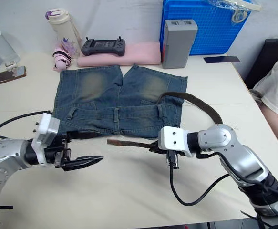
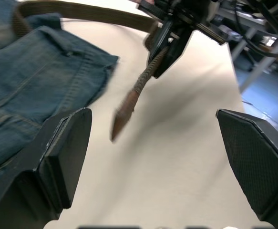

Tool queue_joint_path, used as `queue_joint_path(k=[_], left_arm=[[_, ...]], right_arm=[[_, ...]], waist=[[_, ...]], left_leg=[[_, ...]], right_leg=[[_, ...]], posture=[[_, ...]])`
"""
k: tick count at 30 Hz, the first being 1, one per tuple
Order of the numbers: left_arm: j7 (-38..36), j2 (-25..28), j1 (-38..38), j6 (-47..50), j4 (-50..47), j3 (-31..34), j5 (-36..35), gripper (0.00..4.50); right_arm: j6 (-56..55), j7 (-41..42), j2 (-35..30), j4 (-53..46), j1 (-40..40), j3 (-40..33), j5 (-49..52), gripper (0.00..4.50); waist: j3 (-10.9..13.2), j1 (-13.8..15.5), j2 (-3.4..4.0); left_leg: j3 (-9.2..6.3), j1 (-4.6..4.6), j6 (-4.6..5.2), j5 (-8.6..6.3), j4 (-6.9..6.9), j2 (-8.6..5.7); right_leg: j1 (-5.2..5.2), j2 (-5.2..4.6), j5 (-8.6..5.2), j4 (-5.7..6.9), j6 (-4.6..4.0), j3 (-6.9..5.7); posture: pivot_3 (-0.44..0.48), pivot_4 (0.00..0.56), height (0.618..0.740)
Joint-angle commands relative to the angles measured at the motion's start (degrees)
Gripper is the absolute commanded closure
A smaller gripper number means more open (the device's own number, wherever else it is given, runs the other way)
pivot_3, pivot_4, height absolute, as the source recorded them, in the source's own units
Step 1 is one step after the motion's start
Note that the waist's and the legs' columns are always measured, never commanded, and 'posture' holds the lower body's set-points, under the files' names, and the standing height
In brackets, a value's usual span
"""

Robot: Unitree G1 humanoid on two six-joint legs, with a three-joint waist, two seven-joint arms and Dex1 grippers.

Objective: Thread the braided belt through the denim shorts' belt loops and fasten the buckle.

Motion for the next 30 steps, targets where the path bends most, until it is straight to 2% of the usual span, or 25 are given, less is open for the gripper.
queue_joint_path(k=[1, 8, 11, 14, 15, 18, 19, 24, 25, 27, 30], left_arm=[[-1.54, -0.52, -2.67, -1.46, 1.15, -1.46, 0.86, 0.00], [-4.40, -1.15, -2.76, -2.83, 3.15, -5.62, 3.81, 0.00], [-5.03, -1.25, -3.20, -3.21, 4.22, -6.25, 4.56, 0.80], [-5.31, -1.68, -3.96, -3.07, 4.92, -6.38, 4.58, 2.43], [-5.36, -1.80, -4.12, -3.01, 4.95, -6.42, 4.60, 2.70], [-5.50, -1.99, -4.26, -3.01, 5.04, -6.68, 4.95, 4.14], [-5.53, -2.03, -4.23, -3.08, 5.08, -6.81, 5.17, 4.45], [-4.83, -2.62, -4.33, -3.02, 5.38, -6.90, 5.97, 4.45], [-4.18, -3.12, -4.56, -2.67, 5.54, -6.73, 5.76, 4.49], [-2.43, -4.50, -5.11, -1.35, 5.77, -6.21, 4.61, 4.50], [1.95, -7.91, -5.24, 3.82, 5.29, -4.64, -0.60, 4.50]], right_arm=[[-1.01, 1.09, 0.14, -2.13, -1.07, -0.69, 0.19, 4.45], [0.96, -0.14, 0.69, -4.63, -0.42, -1.18, 0.00, 4.45], [1.47, -0.35, 0.40, -5.34, -0.08, -1.44, -0.06, 4.50], [1.75, -0.59, 0.33, -5.81, 0.14, -1.59, -0.07, 4.50], [1.76, -0.64, 0.34, -5.87, 0.19, -1.61, -0.08, 4.50], [1.83, -0.88, 0.44, -5.99, 0.22, -1.68, -0.05, 4.50], [1.83, -0.96, 0.46, -6.02, 0.22, -1.70, -0.02, 4.50], [4.30, -2.52, 1.20, -5.91, -0.54, -2.08, 0.37, 4.50], [6.37, -3.87, 1.81, -5.69, -0.97, -2.50, 0.69, 4.07], [11.00, -6.38, 3.21, -5.52, -1.84, -3.44, 1.77, 3.54], [20.19, -11.11, 7.27, -4.72, -3.69, -8.84, 7.80, 2.20]], waist=[[0.00, 0.02, 0.00], [0.00, -0.03, 0.00], [0.00, 0.00, 0.00], [0.00, 0.02, 0.00], [0.00, 0.02, 0.00], [0.00, 0.00, 0.00], [0.00, -0.01, 0.00], [0.00, 0.00, 0.00], [0.00, 0.00, 0.00], [0.00, 0.00, 0.00], [0.00, -0.02, 0.00]], left_leg=[[0.00, -0.01, 0.00, 0.00, 0.02, 0.00], [0.00, -0.02, 0.02, -0.01, 0.13, 0.01], [-0.01, -0.04, 0.04, -0.02, 0.18, 0.01], [-0.02, -0.05, 0.06, -0.04, 0.20, 0.01], [-0.01, -0.04, 0.06, -0.04, 0.20, 0.01], [-0.02, -0.05, 0.06, -0.04, 0.20, 0.01], [-0.01, -0.05, 0.07, -0.04, 0.20, 0.01], [-0.01, -0.05, 0.07, -0.04, 0.21, 0.01], [-0.01, -0.05, 0.07, -0.04, 0.21, 0.02], [-0.02, -0.05, 0.07, -0.04, 0.22, 0.02], [-0.03, -0.06, 0.07, -0.04, 0.27, 0.02]], right_leg=[[0.00, 0.00, 0.00, 0.00, 0.00, 0.00], [0.00, 0.00, 0.00, 0.07, 0.00, 0.00], [0.00, -0.01, 0.00, 0.07, 0.00, 0.00], [0.00, -0.02, 0.00, 0.07, 0.00, 0.00], [0.00, -0.02, 0.00, 0.07, 0.00, 0.01], [0.00, -0.02, 0.00, 0.08, 0.00, 0.00], [0.00, -0.02, 0.00, 0.08, 0.00, 0.00], [0.00, -0.02, 0.00, 0.10, 0.00, 0.00], [0.00, -0.02, 0.00, 0.10, 0.00, 0.00], [0.00, -0.02, 0.00, 0.12, 0.00, 0.00], [0.00, -0.04, 0.00, 0.22, 0.00, 0.01]], posture=[[0.000, 0.150, 0.728], [0.000, 0.150, 0.728], [0.000, 0.150, 0.728], [0.000, 0.150, 0.728], [0.000, 0.150, 0.728], [0.000, 0.150, 0.728], [0.000, 0.150, 0.728], [0.000, 0.150, 0.728], [0.000, 0.150, 0.728], [0.000, 0.150, 0.728], [0.000, 0.150, 0.728]])
